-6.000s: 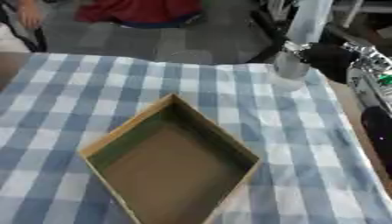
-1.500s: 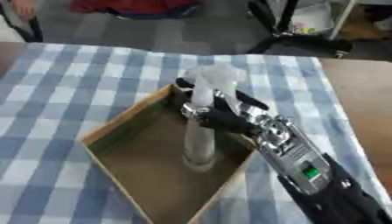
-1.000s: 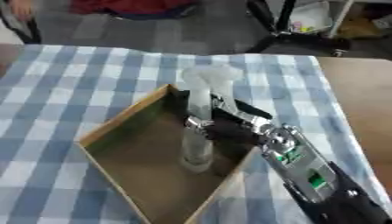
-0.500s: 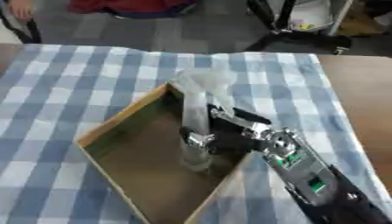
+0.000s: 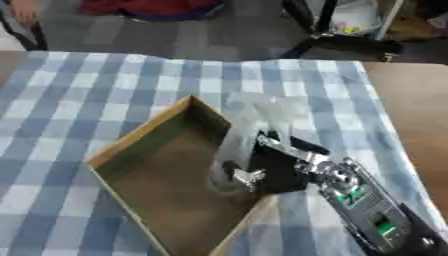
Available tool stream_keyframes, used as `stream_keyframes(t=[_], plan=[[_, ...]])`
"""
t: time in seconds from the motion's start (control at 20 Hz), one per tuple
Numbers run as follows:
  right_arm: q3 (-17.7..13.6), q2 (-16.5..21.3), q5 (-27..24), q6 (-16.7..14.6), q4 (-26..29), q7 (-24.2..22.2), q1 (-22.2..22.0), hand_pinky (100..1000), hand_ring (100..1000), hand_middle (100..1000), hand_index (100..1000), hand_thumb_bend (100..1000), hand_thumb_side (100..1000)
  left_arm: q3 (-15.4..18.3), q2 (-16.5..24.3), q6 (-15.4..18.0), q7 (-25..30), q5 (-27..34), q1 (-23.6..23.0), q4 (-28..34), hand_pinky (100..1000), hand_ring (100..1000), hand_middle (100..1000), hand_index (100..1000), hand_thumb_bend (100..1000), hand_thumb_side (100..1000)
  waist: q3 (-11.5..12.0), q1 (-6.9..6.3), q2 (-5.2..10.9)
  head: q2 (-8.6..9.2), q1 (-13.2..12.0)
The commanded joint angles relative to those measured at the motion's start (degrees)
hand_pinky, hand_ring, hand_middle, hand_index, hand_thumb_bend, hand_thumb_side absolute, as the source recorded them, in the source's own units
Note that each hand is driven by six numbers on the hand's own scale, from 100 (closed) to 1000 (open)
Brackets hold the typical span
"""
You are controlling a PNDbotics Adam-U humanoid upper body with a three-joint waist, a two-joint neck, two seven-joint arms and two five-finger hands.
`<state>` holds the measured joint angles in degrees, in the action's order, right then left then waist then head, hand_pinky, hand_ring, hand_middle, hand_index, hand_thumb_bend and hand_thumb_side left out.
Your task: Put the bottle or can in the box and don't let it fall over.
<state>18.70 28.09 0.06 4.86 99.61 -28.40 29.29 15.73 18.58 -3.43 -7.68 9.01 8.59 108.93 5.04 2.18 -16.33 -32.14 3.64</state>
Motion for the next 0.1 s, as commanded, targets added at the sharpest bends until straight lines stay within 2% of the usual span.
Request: stream_keyframes(t=[0.05,0.1], plan=[[-1.1,1.6,-0.6,-1.3,2.0,-1.6,0.3,954,1000,1000,1000,100,539,0.3,0.8,0.0,0.4,-0.2,0.2,0.6,1000,600,783,921,100,649,-0.1,-0.26,0.63,0.51,-0.1],[-1.2,1.6,-0.6,-1.5,2.0,-1.9,0.3,957,1000,1000,1000,100,644,0.3,0.8,0.0,0.5,-0.2,0.2,0.6,1000,600,783,920,100,649,-0.1,-0.27,0.61,0.53,0.0]])
